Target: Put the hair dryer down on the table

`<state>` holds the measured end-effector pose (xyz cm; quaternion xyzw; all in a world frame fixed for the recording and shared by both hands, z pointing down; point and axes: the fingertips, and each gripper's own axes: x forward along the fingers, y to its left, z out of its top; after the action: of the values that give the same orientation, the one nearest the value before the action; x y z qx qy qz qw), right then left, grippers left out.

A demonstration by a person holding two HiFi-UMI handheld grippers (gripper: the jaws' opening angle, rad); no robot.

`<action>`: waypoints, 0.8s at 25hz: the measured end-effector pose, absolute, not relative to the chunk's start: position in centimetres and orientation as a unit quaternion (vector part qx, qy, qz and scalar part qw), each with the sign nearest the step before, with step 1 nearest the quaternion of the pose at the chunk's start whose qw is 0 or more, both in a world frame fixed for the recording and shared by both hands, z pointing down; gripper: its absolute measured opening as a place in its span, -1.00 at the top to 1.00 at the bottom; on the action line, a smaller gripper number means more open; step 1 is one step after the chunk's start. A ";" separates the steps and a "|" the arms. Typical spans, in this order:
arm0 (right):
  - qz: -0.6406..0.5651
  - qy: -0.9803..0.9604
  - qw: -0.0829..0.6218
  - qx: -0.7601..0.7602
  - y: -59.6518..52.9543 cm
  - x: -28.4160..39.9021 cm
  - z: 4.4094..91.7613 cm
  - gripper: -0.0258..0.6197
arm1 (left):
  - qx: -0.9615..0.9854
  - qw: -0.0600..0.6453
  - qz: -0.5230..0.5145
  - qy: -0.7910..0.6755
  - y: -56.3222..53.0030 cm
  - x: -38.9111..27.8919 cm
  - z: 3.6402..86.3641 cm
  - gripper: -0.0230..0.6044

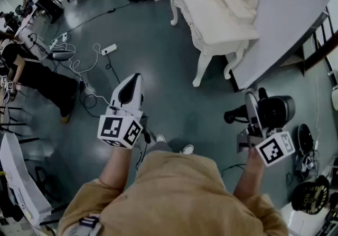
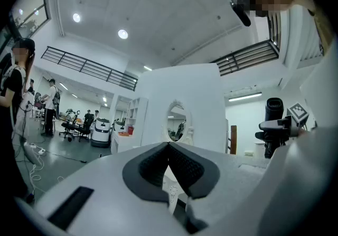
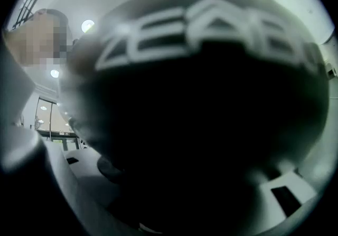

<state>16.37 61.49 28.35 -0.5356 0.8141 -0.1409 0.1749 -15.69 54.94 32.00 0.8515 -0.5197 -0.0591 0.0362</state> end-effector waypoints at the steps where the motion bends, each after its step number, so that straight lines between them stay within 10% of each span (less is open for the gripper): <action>1: -0.141 0.814 0.175 -0.536 61.6 16.4 28.4 -0.03 | 0.852 0.034 -0.060 -0.520 55.0 -15.7 31.9 0.92; 20: -0.137 0.801 0.121 -0.570 58.0 15.1 30.9 -0.03 | 0.834 0.059 -0.022 -0.548 54.2 -20.3 34.4 0.92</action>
<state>15.07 58.02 30.92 -0.5697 0.8014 -0.1367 0.1205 -20.25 54.21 34.38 0.8338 -0.5485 -0.0218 0.0595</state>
